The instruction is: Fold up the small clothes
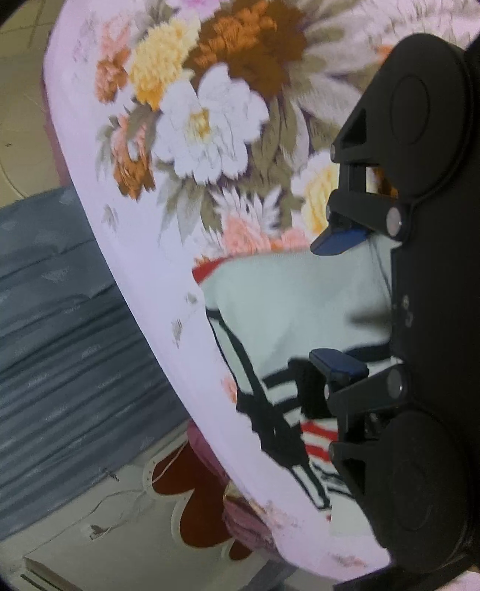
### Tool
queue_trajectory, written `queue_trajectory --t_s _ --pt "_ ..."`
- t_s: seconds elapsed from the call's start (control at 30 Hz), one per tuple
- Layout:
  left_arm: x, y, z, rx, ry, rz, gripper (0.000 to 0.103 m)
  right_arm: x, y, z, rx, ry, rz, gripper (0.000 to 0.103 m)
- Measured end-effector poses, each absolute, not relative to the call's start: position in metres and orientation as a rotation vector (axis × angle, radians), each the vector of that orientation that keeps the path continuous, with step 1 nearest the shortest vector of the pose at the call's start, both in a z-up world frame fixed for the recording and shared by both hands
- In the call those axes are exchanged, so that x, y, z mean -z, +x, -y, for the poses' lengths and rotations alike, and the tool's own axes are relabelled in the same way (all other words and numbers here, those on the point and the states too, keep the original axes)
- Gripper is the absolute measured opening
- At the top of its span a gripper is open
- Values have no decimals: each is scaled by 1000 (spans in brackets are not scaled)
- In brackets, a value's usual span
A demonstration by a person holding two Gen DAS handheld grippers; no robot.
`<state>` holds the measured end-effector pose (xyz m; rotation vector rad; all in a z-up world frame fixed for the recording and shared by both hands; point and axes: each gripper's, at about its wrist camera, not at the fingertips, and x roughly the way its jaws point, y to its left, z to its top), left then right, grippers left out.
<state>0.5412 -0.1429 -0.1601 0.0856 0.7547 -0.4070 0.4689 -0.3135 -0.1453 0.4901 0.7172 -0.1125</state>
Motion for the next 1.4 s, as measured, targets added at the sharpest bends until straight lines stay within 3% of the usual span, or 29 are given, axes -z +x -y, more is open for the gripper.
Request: queue_trajectory --t_s 0.3,0.53,0.57,0.6,0.63,0.67,0.8,0.97,1.03,1.1,1.33,1.4 --pt "140 517 -9 68 16 -660 37 159 516 281 14 581 -785 58" --pt "169 533 -70 9 1 -751 37 176 546 271 9 650 -874 61" --pt "174 535 -71 21 9 -764 37 176 547 270 15 639 -878 57" --pt "179 537 -70 25 25 -778 37 175 549 268 26 611 -881 36" --pt "182 538 -70 23 33 -780 37 175 551 266 37 568 -892 8" --pt "183 537 -70 17 34 -768 37 175 552 263 40 526 -902 6" --pt "185 538 -69 26 46 -757 37 153 522 248 19 306 -778 6" --pt "185 543 -67 50 70 -781 37 179 521 248 53 266 -849 7" --pt "179 545 -69 54 62 -788 37 173 522 249 68 275 -838 21" --pt "170 550 -71 62 62 -755 37 160 519 249 92 240 -772 24" --pt "173 623 -84 56 75 -770 37 159 554 242 3 176 -781 22" --pt "185 640 -96 57 22 -796 44 176 574 242 46 132 -844 20"
